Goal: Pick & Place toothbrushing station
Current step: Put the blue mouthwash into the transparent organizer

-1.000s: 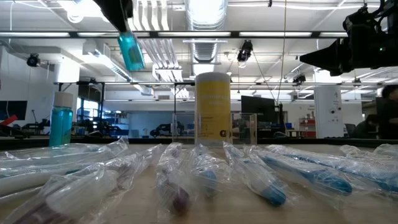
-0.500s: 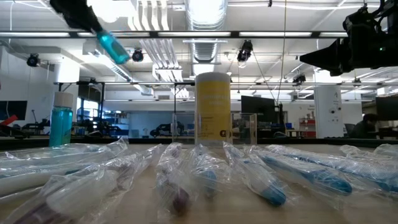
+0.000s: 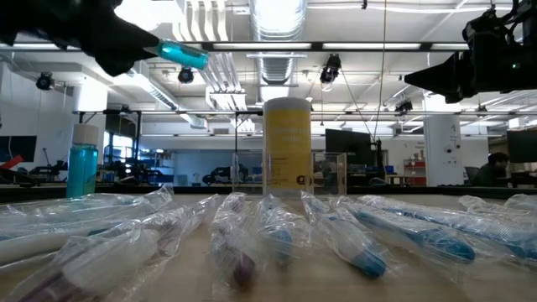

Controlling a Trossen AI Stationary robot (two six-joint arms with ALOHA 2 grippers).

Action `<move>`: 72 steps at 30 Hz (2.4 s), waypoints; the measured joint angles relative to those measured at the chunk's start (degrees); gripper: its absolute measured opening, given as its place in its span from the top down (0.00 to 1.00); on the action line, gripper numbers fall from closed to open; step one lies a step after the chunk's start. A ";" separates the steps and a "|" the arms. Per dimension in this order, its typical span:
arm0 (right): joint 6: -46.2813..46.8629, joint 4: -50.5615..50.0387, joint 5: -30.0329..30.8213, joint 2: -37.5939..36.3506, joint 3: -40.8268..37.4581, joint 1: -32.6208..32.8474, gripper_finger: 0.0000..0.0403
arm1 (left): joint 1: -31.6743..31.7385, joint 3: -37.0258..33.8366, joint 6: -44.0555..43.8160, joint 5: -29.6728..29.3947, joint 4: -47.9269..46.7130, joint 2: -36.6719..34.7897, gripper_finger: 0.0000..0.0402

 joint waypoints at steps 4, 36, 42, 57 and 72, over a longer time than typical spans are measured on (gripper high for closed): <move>-0.01 0.02 0.00 0.00 0.00 0.00 0.98 | 0.00 -5.61 0.54 0.92 7.40 -2.27 0.76; -3.67 2.78 0.00 0.00 0.00 0.02 0.98 | 3.67 40.26 6.13 -6.42 -38.04 20.06 0.76; -3.67 2.75 0.00 0.00 0.00 0.02 0.98 | 5.31 60.11 12.05 -2.65 -52.77 36.87 0.76; -3.67 2.54 0.00 0.00 0.00 0.02 0.98 | 14.58 92.63 34.83 7.94 -72.72 69.50 0.76; -4.96 2.51 0.02 0.00 0.00 0.02 0.98 | 15.54 99.83 52.21 7.66 -75.26 85.83 0.76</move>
